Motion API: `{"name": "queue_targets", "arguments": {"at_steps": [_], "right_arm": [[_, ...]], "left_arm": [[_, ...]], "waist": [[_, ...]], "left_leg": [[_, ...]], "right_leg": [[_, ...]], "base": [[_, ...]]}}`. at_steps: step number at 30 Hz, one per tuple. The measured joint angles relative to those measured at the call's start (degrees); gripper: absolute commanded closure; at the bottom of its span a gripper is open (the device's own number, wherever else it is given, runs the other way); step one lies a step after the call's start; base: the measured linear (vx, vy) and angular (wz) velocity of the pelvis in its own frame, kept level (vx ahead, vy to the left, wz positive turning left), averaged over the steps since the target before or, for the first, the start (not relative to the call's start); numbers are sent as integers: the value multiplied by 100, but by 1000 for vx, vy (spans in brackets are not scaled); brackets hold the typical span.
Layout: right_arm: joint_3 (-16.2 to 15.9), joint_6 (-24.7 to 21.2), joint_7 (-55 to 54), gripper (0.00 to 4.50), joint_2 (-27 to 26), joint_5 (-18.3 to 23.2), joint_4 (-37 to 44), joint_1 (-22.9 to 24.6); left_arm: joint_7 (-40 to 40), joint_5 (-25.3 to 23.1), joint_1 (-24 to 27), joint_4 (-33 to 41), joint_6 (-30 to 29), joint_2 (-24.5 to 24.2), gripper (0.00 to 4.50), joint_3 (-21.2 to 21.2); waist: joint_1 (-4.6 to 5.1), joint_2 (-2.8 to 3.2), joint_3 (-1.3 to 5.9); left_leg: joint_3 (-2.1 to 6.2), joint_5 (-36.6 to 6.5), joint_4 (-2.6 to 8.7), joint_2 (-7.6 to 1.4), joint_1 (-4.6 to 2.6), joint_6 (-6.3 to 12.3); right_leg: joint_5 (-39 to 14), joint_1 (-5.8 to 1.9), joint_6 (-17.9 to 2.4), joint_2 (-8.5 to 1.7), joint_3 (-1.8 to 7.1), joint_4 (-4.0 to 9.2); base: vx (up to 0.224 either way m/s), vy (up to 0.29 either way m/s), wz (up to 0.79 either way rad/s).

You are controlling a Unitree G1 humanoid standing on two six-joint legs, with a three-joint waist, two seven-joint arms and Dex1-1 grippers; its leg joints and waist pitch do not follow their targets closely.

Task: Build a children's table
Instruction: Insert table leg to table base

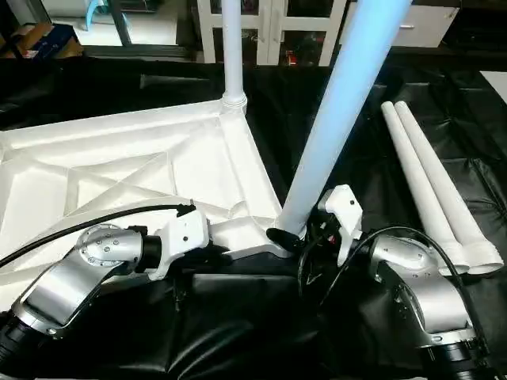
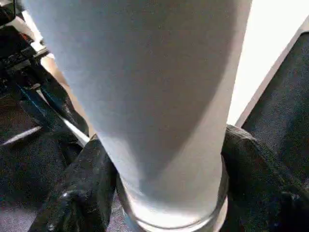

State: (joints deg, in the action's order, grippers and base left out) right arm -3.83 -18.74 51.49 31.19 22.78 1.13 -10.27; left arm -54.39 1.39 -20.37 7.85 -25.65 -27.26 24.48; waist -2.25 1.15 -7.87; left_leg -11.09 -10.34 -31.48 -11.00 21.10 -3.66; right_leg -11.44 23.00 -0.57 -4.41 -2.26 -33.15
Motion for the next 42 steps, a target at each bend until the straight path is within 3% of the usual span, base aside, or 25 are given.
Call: {"name": "queue_targets", "arguments": {"at_steps": [2,4,12,21,30,42], "right_arm": [[2,-82,3,96,9,8,-5,99],[8,-77,-10,60,13,-3,4,100],[27,-99,-41,60,10,5,61,138],[354,-127,-46,60,9,232,262,147],[395,-129,21,60,23,307,288,138],[368,-94,274,60,20,305,-106,-353]], "left_arm": [[0,5,1,16,7,-7,450,-2],[6,3,1,15,13,-4,450,-1],[12,3,0,16,36,-13,450,-3],[13,3,1,15,55,-24,450,-1],[18,-1,1,14,67,-29,450,2],[33,-11,-2,5,75,-38,450,-5]], "waist": [[0,11,-8],[0,12,-10],[4,19,-18],[6,18,-19],[5,18,-19],[13,14,-22]], "left_leg": [[-6,2,0,0,7,5],[-11,5,0,-1,8,11],[-17,7,0,-2,8,14],[-18,8,-1,-2,8,16],[-18,9,-5,-2,8,19],[-18,10,-33,-6,14,22]], "right_leg": [[0,8,0,-1,4,-1],[0,10,0,-3,3,-4],[1,12,-1,-4,6,-7],[1,13,-1,-4,6,-10],[1,13,-1,-4,6,-17],[1,24,-1,-5,8,-52]], "base": [[0,0,0],[0,0,0],[0,0,0],[0,0,0],[0,0,0],[0,0,0]]}}
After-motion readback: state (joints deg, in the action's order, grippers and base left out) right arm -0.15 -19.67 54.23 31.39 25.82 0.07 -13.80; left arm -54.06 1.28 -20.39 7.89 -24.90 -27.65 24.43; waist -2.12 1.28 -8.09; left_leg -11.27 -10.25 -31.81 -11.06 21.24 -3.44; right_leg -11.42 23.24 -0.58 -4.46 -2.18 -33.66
